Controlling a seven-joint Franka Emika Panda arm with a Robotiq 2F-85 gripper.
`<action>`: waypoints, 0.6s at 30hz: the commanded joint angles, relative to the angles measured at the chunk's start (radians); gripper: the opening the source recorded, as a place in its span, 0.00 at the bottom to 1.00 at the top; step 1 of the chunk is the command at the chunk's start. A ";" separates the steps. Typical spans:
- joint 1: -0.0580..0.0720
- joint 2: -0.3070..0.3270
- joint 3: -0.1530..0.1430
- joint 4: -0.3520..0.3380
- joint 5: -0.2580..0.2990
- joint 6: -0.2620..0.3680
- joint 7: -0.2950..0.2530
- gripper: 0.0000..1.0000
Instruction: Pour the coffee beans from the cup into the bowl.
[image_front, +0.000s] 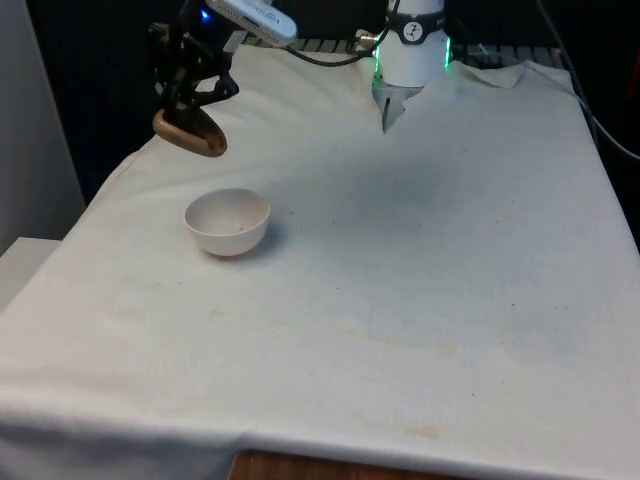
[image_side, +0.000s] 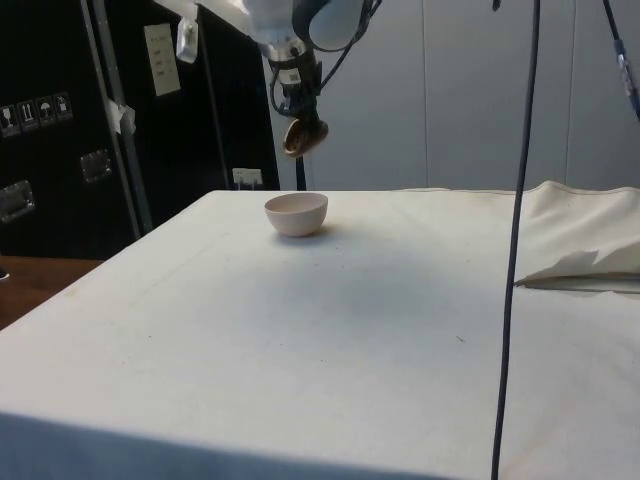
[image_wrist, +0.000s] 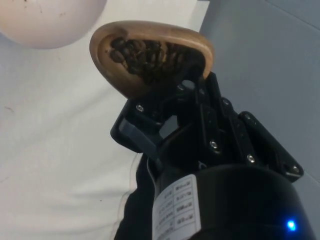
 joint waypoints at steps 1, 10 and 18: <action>0.002 0.006 -0.002 0.009 -0.010 -0.008 -0.004 0.00; 0.008 0.019 0.000 0.029 -0.053 -0.041 -0.007 0.00; 0.020 0.030 0.011 0.051 -0.093 -0.093 -0.001 0.00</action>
